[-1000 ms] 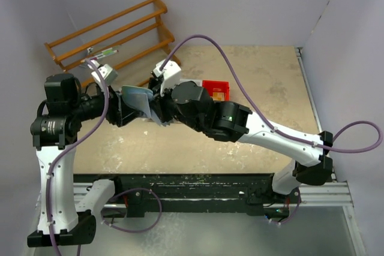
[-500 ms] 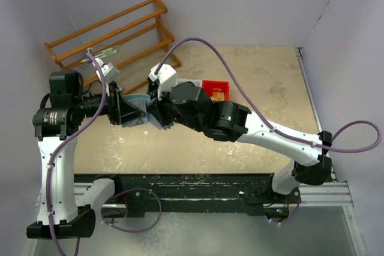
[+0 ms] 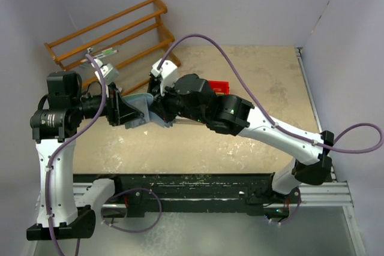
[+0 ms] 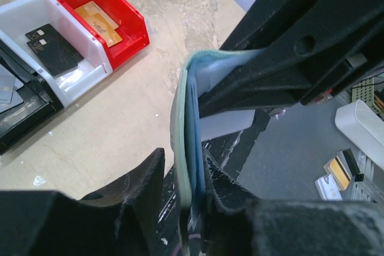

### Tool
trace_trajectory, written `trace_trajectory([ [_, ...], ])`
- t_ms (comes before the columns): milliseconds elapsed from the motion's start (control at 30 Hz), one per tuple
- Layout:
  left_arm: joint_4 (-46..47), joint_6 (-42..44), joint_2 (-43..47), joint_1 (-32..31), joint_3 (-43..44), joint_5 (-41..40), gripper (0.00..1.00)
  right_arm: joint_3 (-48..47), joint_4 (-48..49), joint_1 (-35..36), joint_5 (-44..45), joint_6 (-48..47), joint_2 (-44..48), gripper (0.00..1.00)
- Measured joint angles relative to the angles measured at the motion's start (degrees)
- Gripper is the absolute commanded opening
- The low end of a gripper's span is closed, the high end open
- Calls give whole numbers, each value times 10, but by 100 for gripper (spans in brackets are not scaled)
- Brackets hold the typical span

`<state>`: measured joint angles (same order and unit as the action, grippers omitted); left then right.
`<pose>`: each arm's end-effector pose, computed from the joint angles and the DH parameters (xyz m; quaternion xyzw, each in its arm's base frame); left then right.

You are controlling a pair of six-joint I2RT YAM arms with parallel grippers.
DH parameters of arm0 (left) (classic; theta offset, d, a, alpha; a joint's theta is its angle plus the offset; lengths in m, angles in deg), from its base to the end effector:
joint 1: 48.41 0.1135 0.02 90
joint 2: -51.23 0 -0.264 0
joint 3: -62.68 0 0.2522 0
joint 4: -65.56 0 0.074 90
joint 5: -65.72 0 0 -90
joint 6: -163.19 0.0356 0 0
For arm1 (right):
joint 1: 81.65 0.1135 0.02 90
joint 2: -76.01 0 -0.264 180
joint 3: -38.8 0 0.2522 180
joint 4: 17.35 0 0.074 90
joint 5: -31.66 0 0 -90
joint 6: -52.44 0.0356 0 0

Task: Take the credit cards out of the card holder

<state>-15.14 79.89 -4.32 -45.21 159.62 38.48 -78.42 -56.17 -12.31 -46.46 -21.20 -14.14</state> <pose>0.1313 -0.0244 0.4407 0.2464 0.7644 -0.4373 0.4047 0.1310 0.3266 0.4701 -0.2857 0.7197 0.3680 0.5147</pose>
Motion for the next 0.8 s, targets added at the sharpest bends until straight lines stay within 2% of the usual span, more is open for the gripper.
trace_trajectory([
  [167, -7, 0, -5, 0, 7, -2, 38, 19, 0, -24, -36, -1, 19, 0],
  [267, -7, -1, -9, 0, 10, -2, 29, 23, 1, -31, -46, -1, 28, 0],
  [333, -3, -4, -9, 0, 10, -3, 26, 25, 0, -32, -54, -1, 34, 0],
  [500, 21, -33, -2, 0, 10, -13, 30, 25, 2, -34, -65, -1, 36, 0],
  [667, 43, -61, 2, 0, 10, -6, 30, 26, 2, -34, -85, -2, 36, 0],
  [800, 47, -70, -4, 0, 9, 18, 12, 38, 12, -35, -103, -4, 38, 0],
])
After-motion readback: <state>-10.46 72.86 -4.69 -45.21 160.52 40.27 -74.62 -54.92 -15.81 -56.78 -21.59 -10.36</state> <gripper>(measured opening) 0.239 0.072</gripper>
